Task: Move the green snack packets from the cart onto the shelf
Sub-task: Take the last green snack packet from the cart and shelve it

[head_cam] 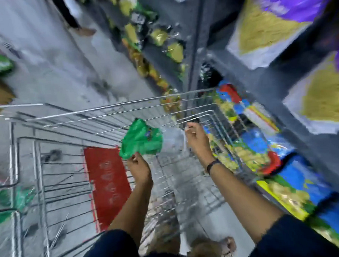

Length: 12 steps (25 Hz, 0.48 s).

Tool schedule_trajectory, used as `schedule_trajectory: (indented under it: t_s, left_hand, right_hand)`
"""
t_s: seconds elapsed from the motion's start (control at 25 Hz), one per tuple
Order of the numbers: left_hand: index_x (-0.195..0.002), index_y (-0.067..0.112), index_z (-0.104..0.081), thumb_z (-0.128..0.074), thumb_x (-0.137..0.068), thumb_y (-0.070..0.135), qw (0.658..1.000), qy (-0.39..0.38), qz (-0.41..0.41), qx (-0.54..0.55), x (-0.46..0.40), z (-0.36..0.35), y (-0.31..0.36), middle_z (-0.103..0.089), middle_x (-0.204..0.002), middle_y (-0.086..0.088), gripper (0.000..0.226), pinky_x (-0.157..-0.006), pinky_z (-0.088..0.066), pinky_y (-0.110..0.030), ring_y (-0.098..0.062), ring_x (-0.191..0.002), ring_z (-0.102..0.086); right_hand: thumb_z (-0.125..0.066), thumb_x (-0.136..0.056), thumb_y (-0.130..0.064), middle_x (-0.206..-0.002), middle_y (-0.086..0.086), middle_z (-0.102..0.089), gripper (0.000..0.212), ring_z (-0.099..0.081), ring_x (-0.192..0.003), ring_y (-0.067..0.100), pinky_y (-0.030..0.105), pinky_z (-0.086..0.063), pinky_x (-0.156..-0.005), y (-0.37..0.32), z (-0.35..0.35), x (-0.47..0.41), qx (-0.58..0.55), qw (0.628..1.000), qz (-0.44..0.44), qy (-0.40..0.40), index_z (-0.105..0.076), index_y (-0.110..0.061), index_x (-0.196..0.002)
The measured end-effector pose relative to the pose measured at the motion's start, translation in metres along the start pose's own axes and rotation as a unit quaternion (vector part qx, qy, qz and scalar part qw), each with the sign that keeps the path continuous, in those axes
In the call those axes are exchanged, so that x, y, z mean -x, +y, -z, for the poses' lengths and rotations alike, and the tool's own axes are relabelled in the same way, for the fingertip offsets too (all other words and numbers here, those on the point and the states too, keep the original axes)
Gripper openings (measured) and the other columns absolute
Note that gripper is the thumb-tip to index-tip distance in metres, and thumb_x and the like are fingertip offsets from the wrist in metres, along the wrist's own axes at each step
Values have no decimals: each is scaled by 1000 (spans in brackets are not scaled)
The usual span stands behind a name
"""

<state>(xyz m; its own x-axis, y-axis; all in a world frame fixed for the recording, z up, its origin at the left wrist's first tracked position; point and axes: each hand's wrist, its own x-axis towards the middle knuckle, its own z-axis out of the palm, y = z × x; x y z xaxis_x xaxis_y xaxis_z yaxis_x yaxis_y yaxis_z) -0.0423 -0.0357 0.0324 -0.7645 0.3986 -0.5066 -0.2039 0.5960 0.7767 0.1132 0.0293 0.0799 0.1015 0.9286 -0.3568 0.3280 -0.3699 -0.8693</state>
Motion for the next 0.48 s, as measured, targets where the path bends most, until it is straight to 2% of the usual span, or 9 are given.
schedule_trajectory:
  t_s: [0.08,0.12,0.2,0.24,0.32,0.4,0.48]
  left_hand:
    - [-117,-12,-45,-46,-92,28,996,-14,85,17,-52,12,-12,-54,-120,-35,46,-88,-44,-44,-44,-110,-52]
    - [-120,-10,-43,-47,-92,29,990,-42,131,42,-75,13,-17,-53,-118,-32,48,-82,-46,-46,-42,-105,-54]
    - [-118,4,-47,-50,-90,32,968,-115,202,94,-99,11,-19,-48,-106,-15,40,-66,-42,-32,-25,-86,-50]
    - [-113,12,-47,-50,-90,31,958,-137,219,122,-106,5,-18,-46,-104,-9,29,-64,-41,-29,-19,-85,-47]
    - [-111,19,-43,-47,-92,18,951,-135,207,185,-112,-8,-14,-47,-108,-7,19,-64,-41,-25,-20,-94,-46]
    - [-118,16,-43,-46,-92,11,944,-106,191,247,-105,-20,-8,-51,-109,-8,26,-64,-44,-25,-17,-88,-52]
    - [-125,10,-43,-45,-92,10,949,-107,157,251,-84,-26,-8,-59,-98,-2,33,-55,-50,-20,-12,-75,-58]
  right_hand:
    - [-52,-89,-10,-129,27,-54,38,-53,-119,34,39,-41,-98,-3,-60,-44,65,993,-3,-102,-47,2,-125]
    - [-54,-89,-13,-135,24,-50,42,-48,-125,33,37,-38,-101,-4,-89,-64,111,983,-3,-148,-46,1,-128]
    - [-57,-88,-23,-142,18,-44,51,-43,-130,30,33,-36,-102,-5,-132,-90,192,959,3,-206,-42,-2,-132]
    - [-59,-86,-25,-142,18,-43,55,-43,-129,31,32,-36,-100,-3,-147,-98,212,954,6,-210,-41,-1,-132]
    - [-65,-82,-23,-129,15,-50,56,-49,-121,33,32,-36,-91,6,-161,-97,196,965,14,-177,-42,2,-126]
    - [-71,-76,-20,-111,4,-58,55,-55,-111,32,35,-40,-85,16,-160,-85,161,974,12,-158,-44,-3,-120]
    - [-74,-72,-22,-116,8,-61,60,-58,-108,31,40,-47,-87,19,-148,-75,149,977,9,-151,-43,-11,-122]
